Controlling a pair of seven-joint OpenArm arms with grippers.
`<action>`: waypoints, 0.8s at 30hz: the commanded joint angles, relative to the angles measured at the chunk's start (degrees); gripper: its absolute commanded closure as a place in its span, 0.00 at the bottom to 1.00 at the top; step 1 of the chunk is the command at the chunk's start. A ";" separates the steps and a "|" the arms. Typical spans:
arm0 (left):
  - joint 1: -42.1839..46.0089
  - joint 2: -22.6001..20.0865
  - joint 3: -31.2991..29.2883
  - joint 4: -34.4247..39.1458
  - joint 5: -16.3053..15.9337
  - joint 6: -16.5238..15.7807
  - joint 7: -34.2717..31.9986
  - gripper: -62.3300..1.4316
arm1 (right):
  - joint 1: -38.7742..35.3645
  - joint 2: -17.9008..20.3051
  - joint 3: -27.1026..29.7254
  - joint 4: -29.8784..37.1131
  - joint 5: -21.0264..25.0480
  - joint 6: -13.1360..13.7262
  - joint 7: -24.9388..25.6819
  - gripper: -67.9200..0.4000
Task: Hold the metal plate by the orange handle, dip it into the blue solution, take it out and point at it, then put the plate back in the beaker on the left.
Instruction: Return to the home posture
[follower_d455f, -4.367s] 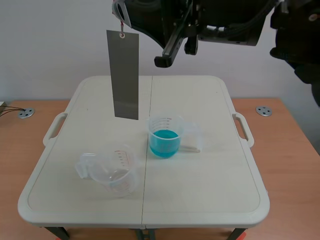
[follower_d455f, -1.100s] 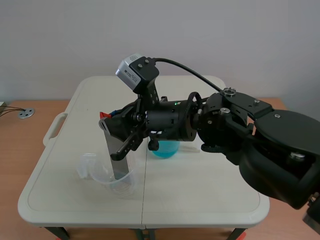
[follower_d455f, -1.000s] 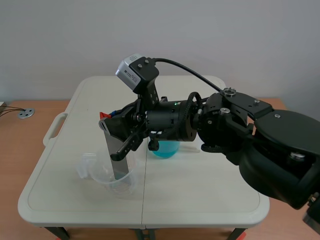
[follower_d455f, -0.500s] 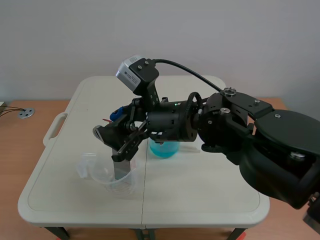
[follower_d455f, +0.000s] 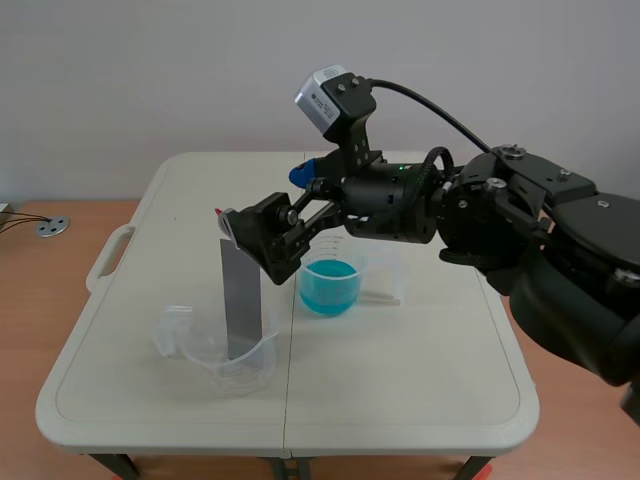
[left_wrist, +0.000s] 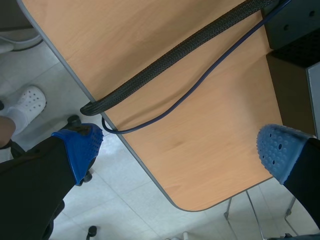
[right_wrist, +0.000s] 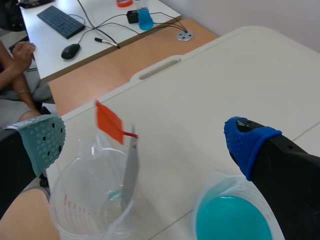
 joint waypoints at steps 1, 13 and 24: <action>0.46 -0.33 0.15 0.35 0.02 0.02 -0.17 0.00 | 0.59 1.51 0.46 2.40 0.63 0.02 0.50 0.02; 0.48 -6.25 -6.80 0.46 -6.38 0.04 -1.81 0.00 | -12.74 11.50 5.77 22.18 -1.88 -0.46 0.59 0.02; 0.61 -17.14 -31.17 0.50 -18.93 0.02 -8.09 0.00 | -32.20 17.57 19.06 36.06 -2.64 -1.29 4.98 0.02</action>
